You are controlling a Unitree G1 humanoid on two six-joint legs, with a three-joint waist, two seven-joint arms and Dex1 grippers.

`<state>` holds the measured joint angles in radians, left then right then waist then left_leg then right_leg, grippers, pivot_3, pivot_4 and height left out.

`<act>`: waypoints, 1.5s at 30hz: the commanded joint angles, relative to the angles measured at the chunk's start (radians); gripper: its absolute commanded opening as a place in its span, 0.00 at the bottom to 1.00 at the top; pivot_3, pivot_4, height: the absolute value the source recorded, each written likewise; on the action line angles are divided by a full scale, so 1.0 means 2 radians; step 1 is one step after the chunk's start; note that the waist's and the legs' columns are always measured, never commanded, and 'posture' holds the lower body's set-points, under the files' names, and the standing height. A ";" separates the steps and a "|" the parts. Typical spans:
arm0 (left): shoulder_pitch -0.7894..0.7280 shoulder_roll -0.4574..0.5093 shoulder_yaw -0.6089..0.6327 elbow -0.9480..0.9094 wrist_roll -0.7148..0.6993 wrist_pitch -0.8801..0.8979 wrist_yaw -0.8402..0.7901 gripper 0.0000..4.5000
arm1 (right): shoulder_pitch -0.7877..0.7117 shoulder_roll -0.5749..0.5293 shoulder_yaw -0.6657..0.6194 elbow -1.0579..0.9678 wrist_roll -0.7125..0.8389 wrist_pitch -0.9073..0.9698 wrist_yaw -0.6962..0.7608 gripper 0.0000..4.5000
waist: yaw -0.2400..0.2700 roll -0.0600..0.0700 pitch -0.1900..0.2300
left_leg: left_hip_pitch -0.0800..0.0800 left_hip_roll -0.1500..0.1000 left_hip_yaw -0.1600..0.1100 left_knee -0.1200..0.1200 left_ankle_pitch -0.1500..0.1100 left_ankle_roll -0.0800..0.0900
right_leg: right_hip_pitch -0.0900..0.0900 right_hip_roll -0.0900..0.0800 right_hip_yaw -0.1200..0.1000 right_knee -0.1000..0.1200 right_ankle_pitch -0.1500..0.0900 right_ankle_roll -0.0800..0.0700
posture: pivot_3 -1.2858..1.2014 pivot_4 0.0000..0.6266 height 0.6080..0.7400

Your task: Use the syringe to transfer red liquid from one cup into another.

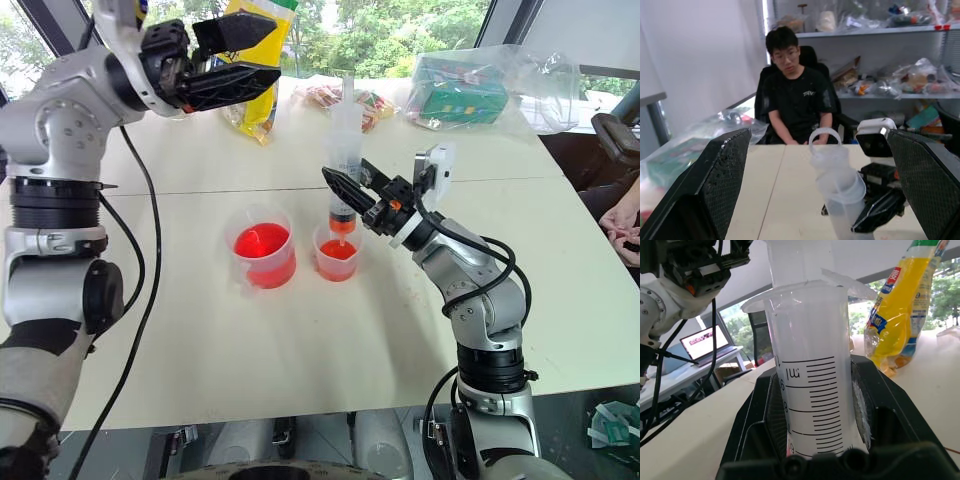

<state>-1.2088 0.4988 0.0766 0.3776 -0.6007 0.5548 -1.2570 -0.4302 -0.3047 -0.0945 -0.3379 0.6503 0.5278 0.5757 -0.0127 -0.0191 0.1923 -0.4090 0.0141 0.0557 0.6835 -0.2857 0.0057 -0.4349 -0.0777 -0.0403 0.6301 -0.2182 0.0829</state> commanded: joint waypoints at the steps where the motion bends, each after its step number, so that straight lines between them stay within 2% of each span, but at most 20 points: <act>1: -0.027 -0.005 -0.003 0.014 0.011 -0.027 -0.009 0.99 | 0.002 -0.001 0.001 -0.020 0.002 -0.013 0.001 0.31 | 0.000 0.000 0.000 | 0.000 0.000 0.000 0.000 0.000 0.000 | 0.000 0.000 0.000 0.000 0.000 0.000 | 0.52 0.24 1.00; 10: -0.034 -0.030 -0.033 0.073 0.057 -0.086 -0.037 0.99 | 0.002 -0.002 0.011 -0.029 -0.001 -0.014 -0.001 0.31 | 0.001 0.000 0.000 | 0.000 0.000 0.000 0.000 0.000 0.000 | 0.000 0.000 0.000 0.000 0.000 0.000 | 0.52 0.24 1.00; 21: -0.070 -0.064 -0.035 0.154 0.088 -0.128 -0.050 0.99 | 0.004 -0.004 0.019 -0.045 0.002 -0.009 -0.004 0.31 | 0.001 0.000 0.000 | 0.000 0.000 0.000 0.000 0.000 0.000 | 0.000 0.000 0.000 0.000 0.000 0.000 | 0.52 0.24 1.00; 35: -0.085 -0.100 -0.051 0.198 0.120 -0.166 -0.085 0.99 | 0.000 -0.008 0.031 -0.054 0.000 -0.010 -0.005 0.31 | 0.001 0.000 0.000 | 0.000 0.000 0.000 0.000 0.000 0.000 | 0.000 0.000 0.000 0.000 0.000 0.000 | 0.52 0.24 1.00; 37: -0.082 -0.103 -0.053 0.195 0.119 -0.161 -0.092 0.87 | 0.000 -0.009 0.032 -0.055 0.000 -0.010 -0.005 0.31 | 0.001 0.000 0.000 | 0.000 0.000 0.000 0.000 0.000 0.000 | 0.000 0.000 0.000 0.000 0.000 0.000 | 0.52 0.24 1.00; 39: -0.078 -0.105 -0.055 0.192 0.120 -0.157 -0.099 0.70 | -0.001 -0.010 0.032 -0.054 0.000 -0.010 -0.005 0.31 | 0.001 0.000 0.000 | 0.000 0.000 0.000 0.000 0.000 0.000 | 0.000 0.000 0.000 0.000 0.000 0.000 | 0.52 0.24 1.00; 45: -0.067 -0.109 -0.059 0.177 0.119 -0.141 -0.116 0.01 | -0.001 -0.011 0.034 -0.055 0.000 -0.010 -0.005 0.31 | 0.001 0.000 0.000 | 0.000 0.000 0.000 0.000 0.000 0.000 | 0.000 0.000 0.000 0.000 0.000 0.000 | 0.52 0.24 1.00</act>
<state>-1.3409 0.2922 -0.0172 0.7645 -0.3735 0.2585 -1.4726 -0.4041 -0.3293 -0.0308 -0.3739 0.6360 0.5276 0.5561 -0.0114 -0.0194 0.1925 -0.4095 0.0140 0.0556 0.6835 -0.2862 0.0065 -0.4350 -0.0776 -0.0403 0.6298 -0.2183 0.0831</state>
